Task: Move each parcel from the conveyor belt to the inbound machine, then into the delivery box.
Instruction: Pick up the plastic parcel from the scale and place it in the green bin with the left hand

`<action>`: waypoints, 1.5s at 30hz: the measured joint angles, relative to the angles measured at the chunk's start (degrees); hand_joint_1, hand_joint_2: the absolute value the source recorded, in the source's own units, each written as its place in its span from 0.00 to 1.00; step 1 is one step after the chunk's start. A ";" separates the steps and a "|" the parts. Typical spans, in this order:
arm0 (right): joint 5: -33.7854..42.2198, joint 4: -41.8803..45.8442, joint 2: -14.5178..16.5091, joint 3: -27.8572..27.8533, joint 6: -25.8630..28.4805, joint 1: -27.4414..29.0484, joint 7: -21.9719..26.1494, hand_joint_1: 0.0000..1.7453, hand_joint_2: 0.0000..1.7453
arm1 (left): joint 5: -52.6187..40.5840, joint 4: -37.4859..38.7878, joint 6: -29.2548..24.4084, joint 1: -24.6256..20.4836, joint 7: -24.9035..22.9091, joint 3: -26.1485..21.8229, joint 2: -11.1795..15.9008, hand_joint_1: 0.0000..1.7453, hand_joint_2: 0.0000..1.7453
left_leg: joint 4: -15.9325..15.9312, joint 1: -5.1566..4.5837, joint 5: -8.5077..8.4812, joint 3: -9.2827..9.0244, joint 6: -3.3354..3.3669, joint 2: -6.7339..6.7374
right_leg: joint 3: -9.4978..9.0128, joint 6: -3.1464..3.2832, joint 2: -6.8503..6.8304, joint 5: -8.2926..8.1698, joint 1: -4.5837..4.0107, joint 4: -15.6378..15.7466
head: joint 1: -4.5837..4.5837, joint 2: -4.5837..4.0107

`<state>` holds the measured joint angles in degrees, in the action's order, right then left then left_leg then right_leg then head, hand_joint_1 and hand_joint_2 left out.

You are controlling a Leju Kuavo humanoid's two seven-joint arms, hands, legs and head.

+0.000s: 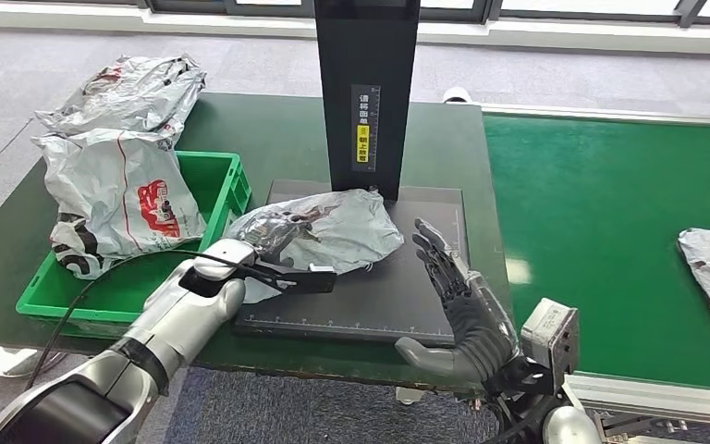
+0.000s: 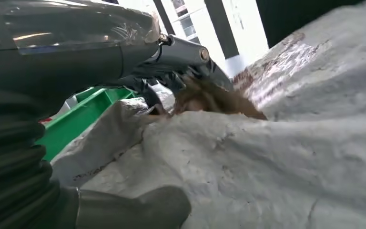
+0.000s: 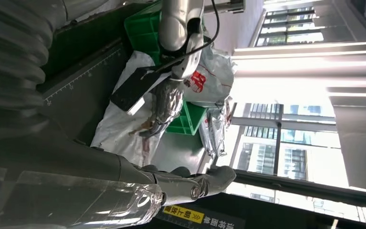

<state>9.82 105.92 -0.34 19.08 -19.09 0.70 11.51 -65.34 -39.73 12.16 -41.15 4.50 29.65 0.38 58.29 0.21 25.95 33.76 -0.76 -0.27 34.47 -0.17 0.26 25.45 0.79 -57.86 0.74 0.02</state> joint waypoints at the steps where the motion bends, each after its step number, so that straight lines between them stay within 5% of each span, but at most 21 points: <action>1: 0.07 0.00 0.06 0.00 -0.15 0.00 0.00 0.00 1.00 | 0.05 1.45 0.01 -0.77 0.21 0.31 -0.03 1.00 1.00 | 0.00 0.00 0.00 0.00 0.00 0.00 | 0.00 0.00 0.00 0.00 0.00 0.00 | 0.00 -0.01; 28: 1.56 0.37 0.10 -0.61 0.08 1.14 0.83 0.00 1.00 | -0.55 12.16 1.45 -4.91 1.86 6.57 -0.84 1.00 1.00 | 0.00 0.00 0.00 0.00 0.00 -0.01 | -0.01 0.00 -0.01 0.01 0.00 0.00 | 0.01 0.00; 34: 0.54 3.09 0.08 -2.46 3.78 4.53 1.82 0.00 1.00 | 1.88 7.71 -10.31 -4.90 -2.12 6.30 -0.08 1.00 1.00 | 0.01 0.00 -0.04 0.09 0.00 -0.06 | 0.01 0.00 -0.04 0.00 0.00 0.00 | 0.01 -0.02; 41: -1.29 6.53 0.40 -4.46 9.15 6.43 0.93 0.00 1.00 | 4.11 -12.18 -19.75 -5.58 -9.14 -0.56 3.75 1.00 1.00 | -0.01 0.00 -0.04 0.13 -0.02 0.00 | 0.09 0.01 0.00 0.00 0.00 -0.02 | 0.01 -0.01; 45: -0.85 6.88 0.36 -4.92 11.48 6.88 2.11 0.00 1.00 | 5.38 -21.85 -23.91 -5.37 -9.22 -6.08 6.06 1.00 0.00 | -0.02 0.01 -0.04 0.12 -0.02 0.00 | 0.09 0.01 0.02 0.01 -0.02 -0.02 | 0.00 -0.01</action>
<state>8.97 112.80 0.02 14.16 -7.60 7.58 13.62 -59.95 -61.58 -11.75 -46.52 -4.72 23.57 6.44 58.27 0.23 25.91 33.88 -0.78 -0.27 34.56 -0.16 0.28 25.46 0.77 -57.88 0.74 0.01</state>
